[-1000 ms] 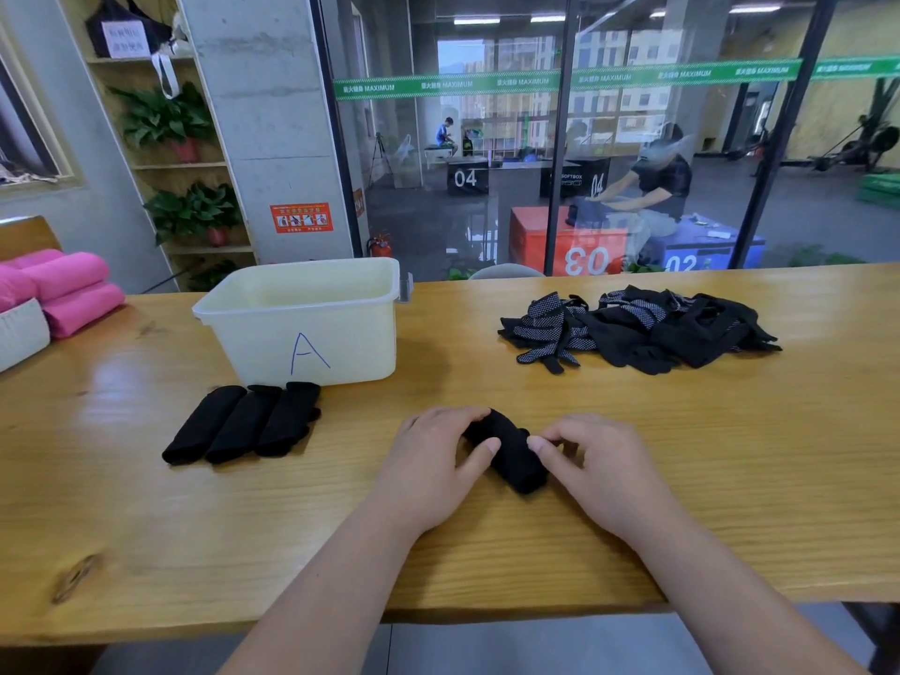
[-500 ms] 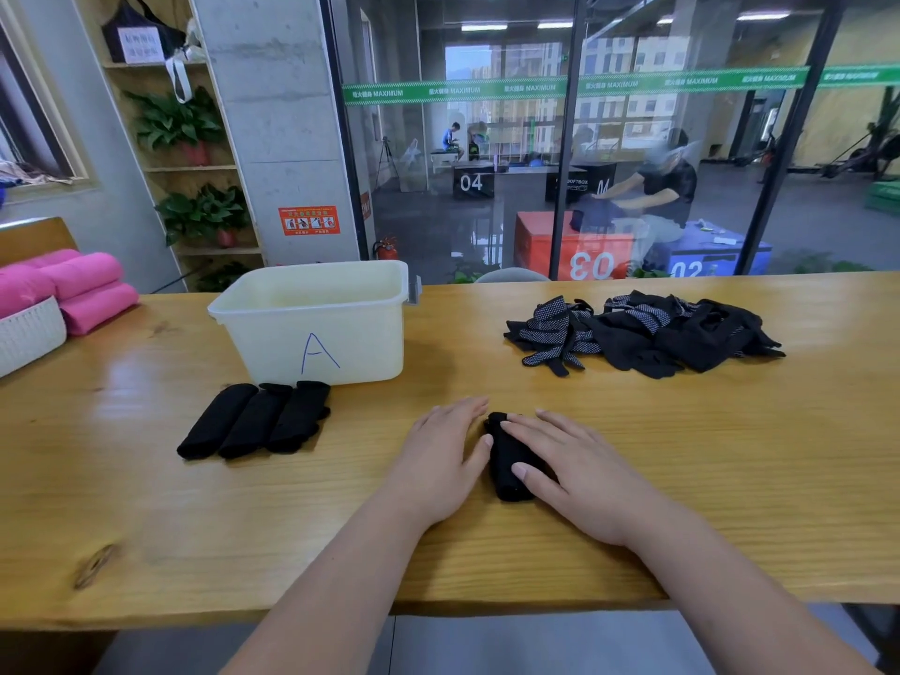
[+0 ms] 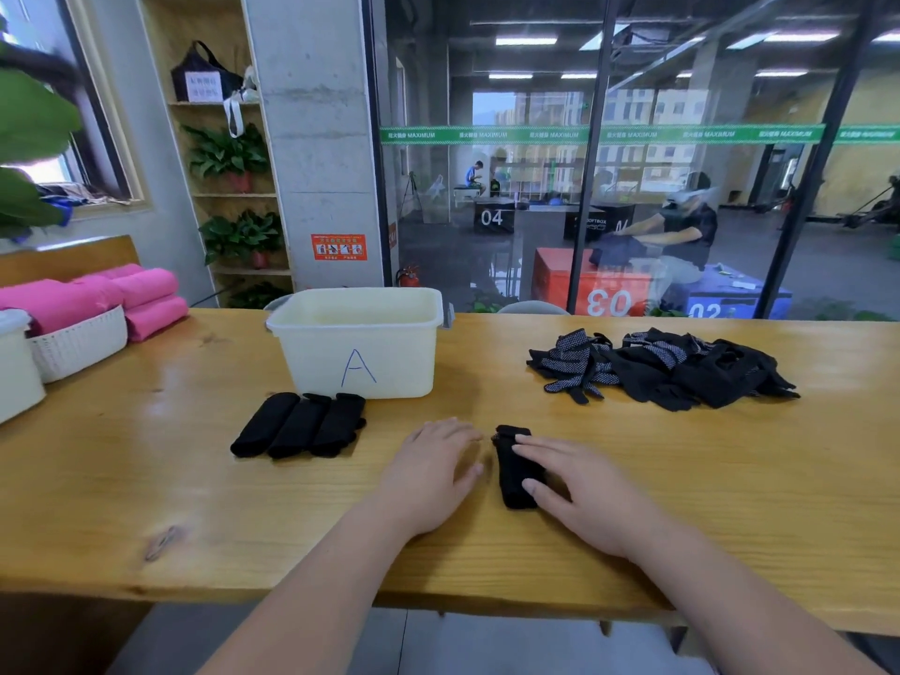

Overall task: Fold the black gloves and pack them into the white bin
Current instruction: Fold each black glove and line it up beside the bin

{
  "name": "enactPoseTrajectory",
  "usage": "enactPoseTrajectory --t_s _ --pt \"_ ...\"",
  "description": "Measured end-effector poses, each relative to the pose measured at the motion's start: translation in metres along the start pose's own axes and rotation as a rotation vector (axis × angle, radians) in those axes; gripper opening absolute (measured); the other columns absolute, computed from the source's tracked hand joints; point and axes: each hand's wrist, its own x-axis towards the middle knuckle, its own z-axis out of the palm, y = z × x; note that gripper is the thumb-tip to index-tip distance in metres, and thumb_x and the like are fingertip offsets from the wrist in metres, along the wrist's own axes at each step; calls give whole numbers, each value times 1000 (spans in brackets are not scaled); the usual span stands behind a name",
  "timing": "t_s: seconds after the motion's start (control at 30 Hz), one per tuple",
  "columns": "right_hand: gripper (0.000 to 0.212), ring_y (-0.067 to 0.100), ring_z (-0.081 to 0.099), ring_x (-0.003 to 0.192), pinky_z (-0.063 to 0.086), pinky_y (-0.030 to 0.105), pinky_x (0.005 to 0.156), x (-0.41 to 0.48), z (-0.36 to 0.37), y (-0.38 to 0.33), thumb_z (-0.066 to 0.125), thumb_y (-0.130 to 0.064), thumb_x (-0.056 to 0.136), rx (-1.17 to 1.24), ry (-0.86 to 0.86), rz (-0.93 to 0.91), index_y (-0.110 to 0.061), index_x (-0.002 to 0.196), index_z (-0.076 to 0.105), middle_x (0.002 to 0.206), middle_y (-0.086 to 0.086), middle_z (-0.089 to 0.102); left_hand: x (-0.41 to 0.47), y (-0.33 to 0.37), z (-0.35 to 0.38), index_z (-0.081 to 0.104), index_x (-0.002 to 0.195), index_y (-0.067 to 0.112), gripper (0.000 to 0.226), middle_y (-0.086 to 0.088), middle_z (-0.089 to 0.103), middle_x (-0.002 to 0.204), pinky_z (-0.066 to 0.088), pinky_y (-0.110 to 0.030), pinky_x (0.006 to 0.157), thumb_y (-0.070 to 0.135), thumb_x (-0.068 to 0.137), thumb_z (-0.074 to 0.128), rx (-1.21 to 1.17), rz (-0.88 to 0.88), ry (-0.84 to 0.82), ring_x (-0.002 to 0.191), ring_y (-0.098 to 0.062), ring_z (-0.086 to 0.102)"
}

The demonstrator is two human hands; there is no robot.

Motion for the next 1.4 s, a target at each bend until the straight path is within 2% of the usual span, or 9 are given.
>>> enactPoseTrajectory --t_s 0.27,0.4,0.5,0.67,0.77,0.97,1.2,1.4 --pt "59 0 28 153 30 28 123 47 23 -46 44 -59 106 23 -52 -46 -40 162 34 167 -30 24 -29 -55 -22 49 154 34 47 16 41 164 10 -35 132 48 109 48 116 -70 37 158 -8 22" --pt "62 5 29 154 36 34 121 70 37 -68 42 -60 106 22 -68 -51 -41 163 30 169 -31 14 -40 -88 -32 57 148 32 43 13 46 161 9 -36 133 46 108 49 223 -94 118 157 -8 27" --pt "62 11 26 156 33 36 122 86 49 -80 41 -59 107 25 -79 -50 -40 164 26 172 -25 11 -48 -103 -36 62 144 29 41 9 48 161 10 -39 133 43 107 49 237 -205 211 158 -12 27" --pt "66 13 14 160 23 39 129 116 65 -98 38 -57 108 13 -81 -78 -36 166 19 174 -15 11 -49 -98 -37 37 162 30 58 5 22 175 3 -44 133 50 108 33 227 -444 191 163 -19 9" --pt "67 13 10 161 19 39 130 133 72 -106 38 -57 107 1 -82 -88 -34 167 18 174 -13 11 -48 -99 -38 32 164 31 60 5 20 176 4 -44 133 51 108 28 212 -506 155 163 -19 8" --pt "69 16 13 160 23 43 128 162 84 -111 38 -58 106 -2 -87 -83 -33 167 17 175 -10 13 -47 -102 -36 34 163 31 60 4 27 173 7 -44 133 54 107 29 226 -519 152 162 -20 13" --pt "68 16 16 159 22 42 127 177 91 -127 37 -54 107 -39 -65 -64 -31 167 17 173 -8 18 -46 -103 -35 35 163 30 61 3 27 173 5 -44 133 54 107 30 230 -515 163 163 -20 12" --pt "66 14 12 160 19 41 128 176 99 -127 33 -56 106 -46 -28 -59 -34 166 16 174 -12 15 -45 -105 -31 40 159 28 60 1 31 172 5 -44 133 53 106 31 228 -503 195 162 -21 14"
